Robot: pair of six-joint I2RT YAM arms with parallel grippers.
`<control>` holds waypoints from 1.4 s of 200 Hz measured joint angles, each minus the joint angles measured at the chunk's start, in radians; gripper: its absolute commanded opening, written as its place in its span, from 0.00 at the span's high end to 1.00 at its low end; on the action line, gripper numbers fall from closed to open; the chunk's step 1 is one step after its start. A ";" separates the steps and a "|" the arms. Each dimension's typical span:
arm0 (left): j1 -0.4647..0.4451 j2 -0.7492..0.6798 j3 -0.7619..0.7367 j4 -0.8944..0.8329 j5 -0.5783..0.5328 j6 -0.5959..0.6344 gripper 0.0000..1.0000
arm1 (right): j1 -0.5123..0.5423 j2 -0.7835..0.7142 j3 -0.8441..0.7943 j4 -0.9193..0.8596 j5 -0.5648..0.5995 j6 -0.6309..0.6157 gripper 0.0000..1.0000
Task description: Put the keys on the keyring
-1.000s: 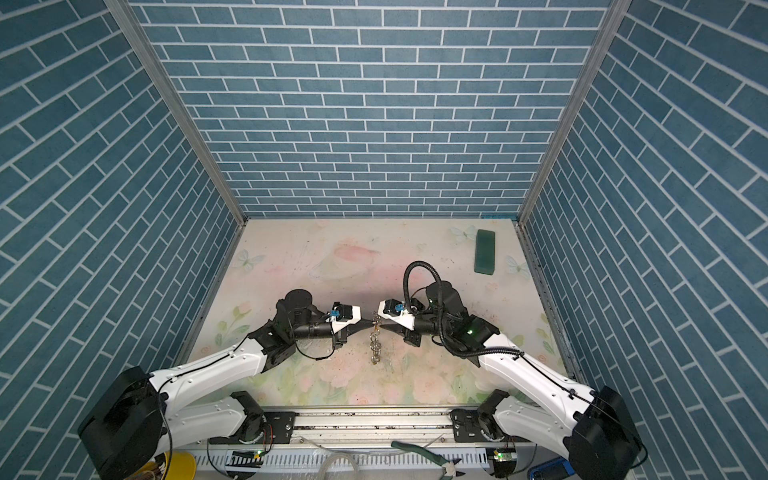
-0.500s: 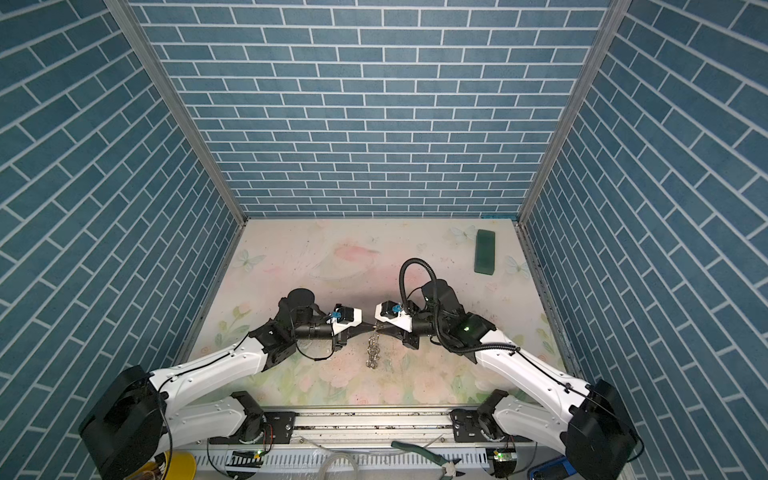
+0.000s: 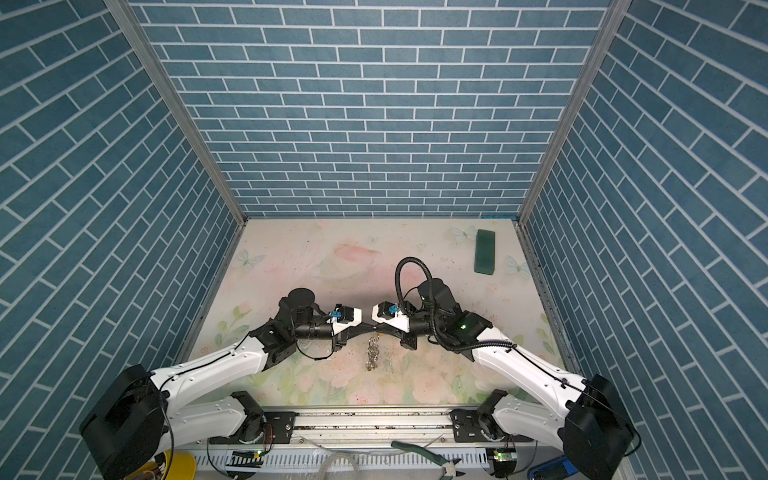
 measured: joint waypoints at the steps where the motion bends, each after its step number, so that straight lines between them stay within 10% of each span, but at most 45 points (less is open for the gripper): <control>1: 0.000 0.000 0.000 0.000 -0.001 0.000 1.00 | 0.000 0.000 0.000 0.000 0.000 -0.002 1.00; 114: -0.001 0.000 -0.002 0.114 -0.011 -0.042 0.84 | -0.069 -0.098 -0.155 0.319 -0.047 0.166 1.00; 253: 0.001 0.000 -0.011 0.156 -0.015 -0.082 1.00 | -0.075 -0.076 -0.211 0.515 -0.113 0.241 1.00; 280: 0.001 0.000 -0.011 0.134 -0.023 -0.077 1.00 | -0.075 -0.080 -0.204 0.440 -0.096 0.212 0.76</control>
